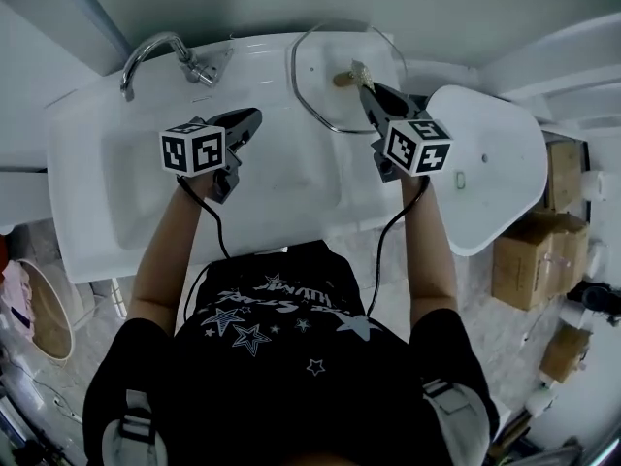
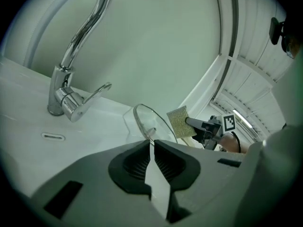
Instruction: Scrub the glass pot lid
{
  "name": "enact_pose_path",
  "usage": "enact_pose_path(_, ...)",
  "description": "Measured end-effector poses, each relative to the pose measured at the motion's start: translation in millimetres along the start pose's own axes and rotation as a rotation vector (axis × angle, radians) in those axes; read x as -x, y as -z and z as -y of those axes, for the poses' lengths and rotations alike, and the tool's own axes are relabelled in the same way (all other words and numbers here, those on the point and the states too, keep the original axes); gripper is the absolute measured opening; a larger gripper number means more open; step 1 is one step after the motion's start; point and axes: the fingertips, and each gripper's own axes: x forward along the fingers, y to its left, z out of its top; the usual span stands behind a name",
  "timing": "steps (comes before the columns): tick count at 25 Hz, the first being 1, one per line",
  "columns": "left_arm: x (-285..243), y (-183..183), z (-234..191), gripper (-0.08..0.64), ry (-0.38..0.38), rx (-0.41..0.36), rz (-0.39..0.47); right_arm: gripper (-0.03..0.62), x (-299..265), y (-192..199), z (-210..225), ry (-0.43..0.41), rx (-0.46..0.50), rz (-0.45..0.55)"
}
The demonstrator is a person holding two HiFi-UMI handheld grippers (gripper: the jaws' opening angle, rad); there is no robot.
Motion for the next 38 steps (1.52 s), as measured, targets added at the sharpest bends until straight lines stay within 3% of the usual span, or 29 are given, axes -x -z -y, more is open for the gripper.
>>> enact_pose_path(2, -12.6, -5.1, 4.4, 0.016, 0.018, 0.033, 0.021, 0.067, -3.5, -4.0, 11.4, -0.02, 0.025, -0.006)
enact_pose_path(4, -26.7, -7.6, 9.0, 0.111, 0.045, 0.078, 0.037, 0.067, -5.9, -6.6, 22.5, -0.032, 0.062, -0.014)
enact_pose_path(8, -47.7, -7.7, 2.8, 0.126, 0.024, 0.139, 0.055, 0.067, -18.3, -7.6, 37.8, -0.088, 0.099, -0.026)
enact_pose_path(12, -70.2, -6.8, -5.1, 0.206, 0.042, 0.266, 0.058, 0.067, -34.0, -10.1, 50.4, -0.144, 0.138, -0.039)
enact_pose_path(18, -94.8, -1.3, -19.0, 0.218, 0.012, 0.388, 0.08, 0.068, -61.3, -21.0, 62.7, -0.186, 0.26, -0.035)
enact_pose_path(23, -111.1, -1.5, -29.0, 0.216, 0.032, 0.474, 0.114, 0.067, -85.2, -25.6, 66.9, -0.199, 0.38, -0.051)
enact_pose_path(26, -117.0, -2.7, -28.8, 0.216, 0.036, 0.486, 0.119, 0.067, -94.8, -25.7, 68.2, -0.19, 0.487, -0.079)
enact_pose_path(29, -122.4, -2.9, -27.2, 0.185, 0.013, 0.446, 0.103, 0.067, -101.7, -25.2, 69.0, -0.188, 0.567, -0.094)
enact_pose_path(33, -122.3, -6.8, -23.3, 0.094, 0.023, 0.408, 0.113, 0.068, -109.3, -20.6, 66.5, -0.192, 0.618, -0.103)
enact_pose_path(38, -120.5, -8.0, -23.7, 0.091, 0.028, 0.409, 0.113, 0.067, -122.6, -14.8, 64.4, -0.181, 0.673, -0.12)
